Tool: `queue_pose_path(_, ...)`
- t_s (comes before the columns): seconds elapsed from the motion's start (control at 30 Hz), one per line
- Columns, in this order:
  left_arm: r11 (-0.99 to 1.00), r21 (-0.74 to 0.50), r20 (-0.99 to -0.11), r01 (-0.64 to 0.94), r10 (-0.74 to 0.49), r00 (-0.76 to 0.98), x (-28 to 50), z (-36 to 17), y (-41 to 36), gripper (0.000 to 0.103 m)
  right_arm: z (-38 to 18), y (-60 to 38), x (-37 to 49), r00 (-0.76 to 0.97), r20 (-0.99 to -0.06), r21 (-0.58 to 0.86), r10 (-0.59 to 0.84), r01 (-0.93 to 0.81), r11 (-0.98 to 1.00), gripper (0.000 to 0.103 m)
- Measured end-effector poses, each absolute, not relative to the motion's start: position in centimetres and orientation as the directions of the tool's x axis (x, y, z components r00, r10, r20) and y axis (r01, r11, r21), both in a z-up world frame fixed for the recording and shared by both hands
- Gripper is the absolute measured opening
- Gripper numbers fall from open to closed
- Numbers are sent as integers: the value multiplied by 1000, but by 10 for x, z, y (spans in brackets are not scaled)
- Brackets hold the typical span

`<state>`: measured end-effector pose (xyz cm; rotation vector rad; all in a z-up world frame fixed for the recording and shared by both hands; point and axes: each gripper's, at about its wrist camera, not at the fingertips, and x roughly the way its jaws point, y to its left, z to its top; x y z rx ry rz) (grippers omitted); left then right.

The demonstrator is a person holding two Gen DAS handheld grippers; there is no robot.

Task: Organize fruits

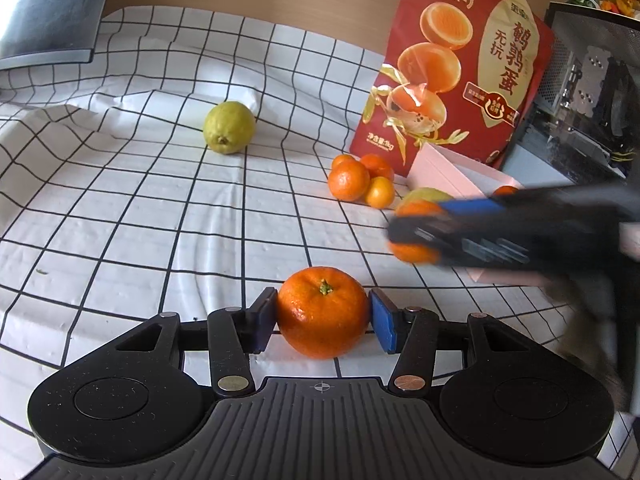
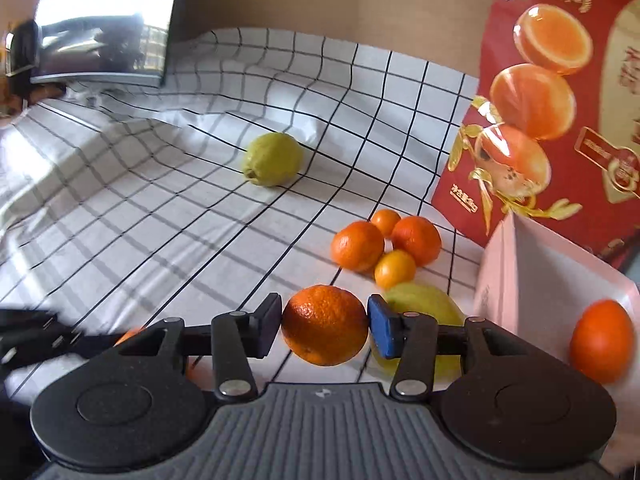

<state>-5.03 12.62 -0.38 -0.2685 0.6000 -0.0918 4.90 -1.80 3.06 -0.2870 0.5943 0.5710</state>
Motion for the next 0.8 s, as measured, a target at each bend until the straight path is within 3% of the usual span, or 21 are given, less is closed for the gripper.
queue_pose_path(0.33, 964, -265, -547, -4, -147, 824, -49, -5, 122, 55, 11, -111, -5, 626, -605, 49, 492, -587, 808, 48)
queue_pose_path(0.4, 971, -241, -553, -10, -128, 823, -49, -5, 117, 55, 7, -133, -11, 620, -578, 107, 531, -587, 802, 55)
queue_pose_path(0.53, 989, -146, -561, -29, -59, 826, -48, -2, 100, 53, 1, -156, -23, 668, -544, 98, 508, -551, 829, 81)
queue_pose_path(0.77, 984, -179, -515, 7, -100, 851, -52, 10, 94, 50, -7, -175, -38, 666, -536, 105, 519, -557, 824, 89)
queue_pose_path(0.8, 984, -177, -515, 13, -104, 851, -53, 12, 94, 44, -8, -175, -39, 663, -536, 103, 522, -562, 820, 89)
